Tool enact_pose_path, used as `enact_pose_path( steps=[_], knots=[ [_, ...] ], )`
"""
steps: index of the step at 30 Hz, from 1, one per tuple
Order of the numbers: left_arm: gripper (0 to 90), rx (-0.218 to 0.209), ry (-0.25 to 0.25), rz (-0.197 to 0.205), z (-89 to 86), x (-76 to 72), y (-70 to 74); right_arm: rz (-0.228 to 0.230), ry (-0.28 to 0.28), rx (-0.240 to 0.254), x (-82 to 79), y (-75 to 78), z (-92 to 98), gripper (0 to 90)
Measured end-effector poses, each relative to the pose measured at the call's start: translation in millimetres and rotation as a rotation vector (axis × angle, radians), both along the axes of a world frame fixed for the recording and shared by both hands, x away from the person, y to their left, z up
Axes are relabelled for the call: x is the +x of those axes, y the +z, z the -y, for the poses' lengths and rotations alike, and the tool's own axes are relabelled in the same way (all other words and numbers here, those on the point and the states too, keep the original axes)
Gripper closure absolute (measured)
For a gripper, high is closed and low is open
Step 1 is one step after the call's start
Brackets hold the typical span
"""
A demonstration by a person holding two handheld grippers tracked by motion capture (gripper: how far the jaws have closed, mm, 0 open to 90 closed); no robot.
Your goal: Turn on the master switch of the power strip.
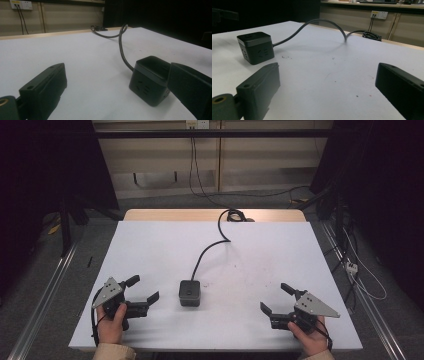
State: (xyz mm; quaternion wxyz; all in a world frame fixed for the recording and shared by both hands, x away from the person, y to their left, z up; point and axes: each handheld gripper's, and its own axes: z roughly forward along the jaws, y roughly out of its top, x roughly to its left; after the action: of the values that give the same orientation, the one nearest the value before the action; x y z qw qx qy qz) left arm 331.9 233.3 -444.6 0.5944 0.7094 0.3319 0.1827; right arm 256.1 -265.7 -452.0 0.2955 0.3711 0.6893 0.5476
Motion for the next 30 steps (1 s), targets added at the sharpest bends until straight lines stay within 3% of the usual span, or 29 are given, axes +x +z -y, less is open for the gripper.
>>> enact_pose_path(
  steps=[18, 30],
  knots=[
    [3.3, 0.007, -0.029, 0.009, 7.9, 2.4, 1.9, -0.001, 0.003, -0.001, 0.0, 0.2, -0.2, 5.0],
    [5.8, -0.023, -0.055, 0.008, 16.9, 3.3, 5.0, -0.001, 0.006, -0.002, -0.2, 0.1, -0.5, 5.0]
  ],
)
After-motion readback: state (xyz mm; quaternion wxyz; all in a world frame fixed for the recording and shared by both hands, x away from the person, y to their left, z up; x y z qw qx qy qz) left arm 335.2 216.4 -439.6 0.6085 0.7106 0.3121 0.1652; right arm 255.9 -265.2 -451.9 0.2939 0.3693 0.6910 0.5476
